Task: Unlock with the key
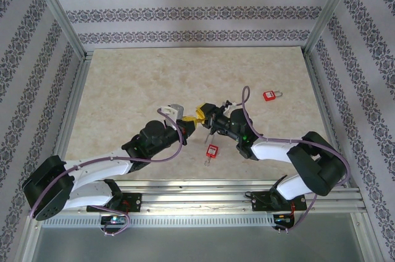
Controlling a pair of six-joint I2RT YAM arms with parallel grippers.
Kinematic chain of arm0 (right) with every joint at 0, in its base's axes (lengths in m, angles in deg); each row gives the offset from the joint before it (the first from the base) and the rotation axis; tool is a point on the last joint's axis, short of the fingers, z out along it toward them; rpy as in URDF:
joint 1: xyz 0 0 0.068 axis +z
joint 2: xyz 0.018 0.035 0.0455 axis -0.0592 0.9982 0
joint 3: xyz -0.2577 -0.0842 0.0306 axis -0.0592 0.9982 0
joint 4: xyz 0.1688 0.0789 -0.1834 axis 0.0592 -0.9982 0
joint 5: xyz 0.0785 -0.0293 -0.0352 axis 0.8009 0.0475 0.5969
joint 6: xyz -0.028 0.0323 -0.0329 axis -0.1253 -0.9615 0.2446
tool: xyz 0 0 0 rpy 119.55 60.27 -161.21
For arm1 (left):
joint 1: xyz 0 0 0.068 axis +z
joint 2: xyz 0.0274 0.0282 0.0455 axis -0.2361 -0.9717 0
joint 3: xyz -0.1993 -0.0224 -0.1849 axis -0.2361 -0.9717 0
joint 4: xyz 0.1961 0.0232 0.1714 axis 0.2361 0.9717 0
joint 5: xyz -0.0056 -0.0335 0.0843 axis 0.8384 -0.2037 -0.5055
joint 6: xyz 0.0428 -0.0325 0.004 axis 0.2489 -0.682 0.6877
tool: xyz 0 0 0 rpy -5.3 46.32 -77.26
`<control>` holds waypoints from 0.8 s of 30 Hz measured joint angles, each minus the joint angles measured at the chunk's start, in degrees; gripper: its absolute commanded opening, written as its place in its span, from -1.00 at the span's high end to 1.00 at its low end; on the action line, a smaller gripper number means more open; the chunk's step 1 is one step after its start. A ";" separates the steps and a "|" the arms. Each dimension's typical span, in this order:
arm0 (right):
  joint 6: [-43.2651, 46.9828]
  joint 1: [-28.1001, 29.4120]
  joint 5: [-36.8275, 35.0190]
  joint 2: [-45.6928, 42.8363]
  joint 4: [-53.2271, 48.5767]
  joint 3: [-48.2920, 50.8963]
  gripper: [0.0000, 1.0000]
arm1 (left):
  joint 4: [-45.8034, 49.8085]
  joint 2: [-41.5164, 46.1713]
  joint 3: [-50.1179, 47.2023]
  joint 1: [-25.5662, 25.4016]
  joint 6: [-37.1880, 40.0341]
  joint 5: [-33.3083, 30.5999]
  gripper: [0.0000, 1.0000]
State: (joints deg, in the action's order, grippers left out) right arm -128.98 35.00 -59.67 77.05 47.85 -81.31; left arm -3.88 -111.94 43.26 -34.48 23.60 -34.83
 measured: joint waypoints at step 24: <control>9.38 -2.29 2.12 -8.92 -14.88 -1.16 1.00 | -1.31 1.42 -1.99 0.68 -15.50 7.34 -0.39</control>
State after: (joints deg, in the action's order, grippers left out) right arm -119.60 32.70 -57.55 68.13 32.96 -82.47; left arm -5.19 -110.52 41.27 -33.81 8.11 -27.48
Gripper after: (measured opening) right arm 0.067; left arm 0.719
